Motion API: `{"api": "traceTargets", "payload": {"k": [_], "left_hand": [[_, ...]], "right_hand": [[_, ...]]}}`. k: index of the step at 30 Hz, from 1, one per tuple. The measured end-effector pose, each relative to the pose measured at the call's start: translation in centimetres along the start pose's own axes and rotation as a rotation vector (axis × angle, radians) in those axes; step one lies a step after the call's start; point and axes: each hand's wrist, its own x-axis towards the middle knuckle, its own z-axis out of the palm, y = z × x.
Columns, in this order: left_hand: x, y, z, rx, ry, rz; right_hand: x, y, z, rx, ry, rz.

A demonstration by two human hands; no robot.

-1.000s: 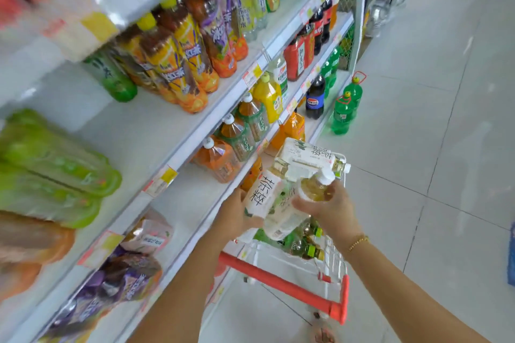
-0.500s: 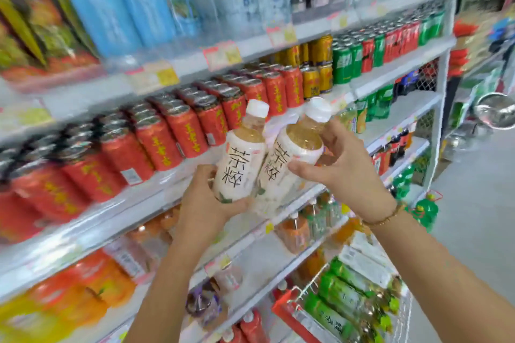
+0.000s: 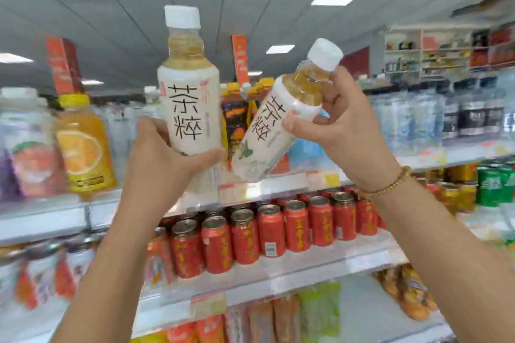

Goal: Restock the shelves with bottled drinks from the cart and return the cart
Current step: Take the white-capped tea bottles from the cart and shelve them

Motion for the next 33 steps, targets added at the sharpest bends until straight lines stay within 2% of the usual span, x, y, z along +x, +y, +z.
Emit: {"api": "traceTargets", "payload": {"k": [4,9,13,18,23,29,33], "left_hand": [[3.4,-2.8,-2.6,0.042,0.068,-0.047],[6.2,-6.6,-3.0,0.091,0.114,-0.070],[8.3,-8.4,-2.6,0.092,0.111,-0.096],[9.4,-10.1,-1.9,0.173,0.075,-0.103],[9.6,-11.4,-0.4,0.173,0.071,-0.198],[10.5,-12.2,0.7,0.187,0.030,-0.286],[11.6,-12.3,0.9,0.212,-0.018,-0.347]], "right_hand": [[4.2,0.9,6.0,0.007,-0.052,-0.049],[8.3,3.3,12.8,-0.141,-0.130,-0.061],[11.1,7.3,15.2,-0.248,-0.256,0.119],[13.0,10.0,16.4,-0.147,-0.317,0.322],[14.5,11.5,18.6,-0.017,-0.273,0.435],[14.0,13.5,20.0,-0.187,-0.105,0.371],[14.6,13.0,19.3,-0.306,-0.203,0.421]]}}
